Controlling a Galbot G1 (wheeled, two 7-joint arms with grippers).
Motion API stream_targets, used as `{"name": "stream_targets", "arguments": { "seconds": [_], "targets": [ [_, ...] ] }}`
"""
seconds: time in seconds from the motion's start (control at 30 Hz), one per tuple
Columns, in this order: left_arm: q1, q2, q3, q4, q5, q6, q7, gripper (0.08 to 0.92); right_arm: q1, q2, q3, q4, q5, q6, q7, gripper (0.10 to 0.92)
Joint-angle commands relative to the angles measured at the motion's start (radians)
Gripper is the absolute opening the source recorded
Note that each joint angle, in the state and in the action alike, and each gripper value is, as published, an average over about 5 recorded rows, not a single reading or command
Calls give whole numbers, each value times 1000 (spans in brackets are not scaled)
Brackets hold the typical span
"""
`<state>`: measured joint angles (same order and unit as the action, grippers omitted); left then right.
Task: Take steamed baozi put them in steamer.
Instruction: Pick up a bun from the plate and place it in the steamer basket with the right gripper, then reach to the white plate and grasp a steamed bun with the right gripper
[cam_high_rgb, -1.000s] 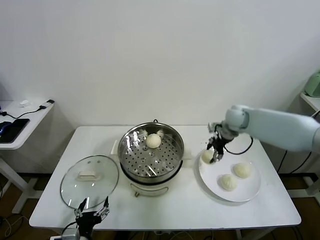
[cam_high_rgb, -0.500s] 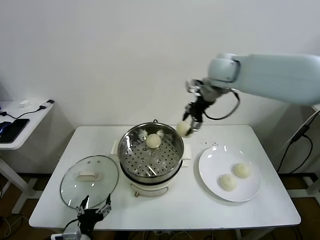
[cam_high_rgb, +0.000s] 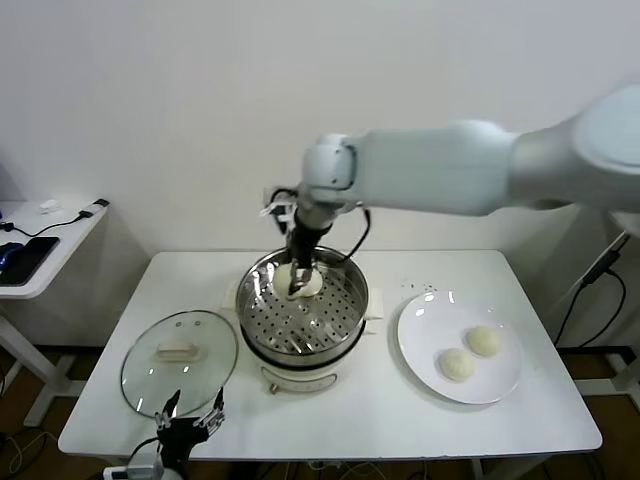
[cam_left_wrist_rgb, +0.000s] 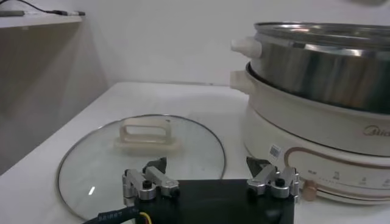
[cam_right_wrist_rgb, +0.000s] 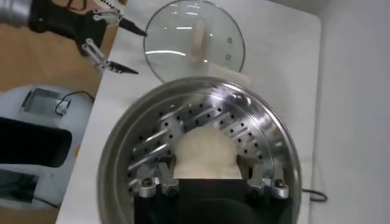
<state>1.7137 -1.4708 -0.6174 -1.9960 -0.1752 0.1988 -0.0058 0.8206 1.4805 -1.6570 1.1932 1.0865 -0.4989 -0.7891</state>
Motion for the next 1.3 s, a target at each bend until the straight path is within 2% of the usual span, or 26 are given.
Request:
{"name": "stream_targets", "arguments": {
  "seconds": [0.03, 0.23, 0.53, 0.7, 0.83, 1.03, 1.3],
  "targets": [
    [-2, 2, -1, 2, -1, 1, 1, 823, -152, 117, 16, -156, -27, -30, 53, 679],
    [-7, 1, 0, 5, -3, 4, 3, 823, -198, 138, 28, -213, -70, -23, 40, 677],
    [-6, -3, 2, 8, -3, 7, 0, 823, -229, 130, 36, -220, -105, -18, 44, 691],
    [-1, -5, 1, 7, -3, 5, -7, 823, -230, 104, 66, -209, -118, -1, 38, 791],
    [3, -6, 2, 2, -2, 3, -9, 823, -181, 49, 92, -168, -121, 31, -1, 819],
    [8, -9, 4, -10, 1, 3, -8, 823, -4, -105, 56, -61, -127, 143, -146, 823],
    [2, -4, 4, -11, 0, 3, -7, 823, 273, -508, -144, 176, -210, 236, -286, 823]
  ]
}}
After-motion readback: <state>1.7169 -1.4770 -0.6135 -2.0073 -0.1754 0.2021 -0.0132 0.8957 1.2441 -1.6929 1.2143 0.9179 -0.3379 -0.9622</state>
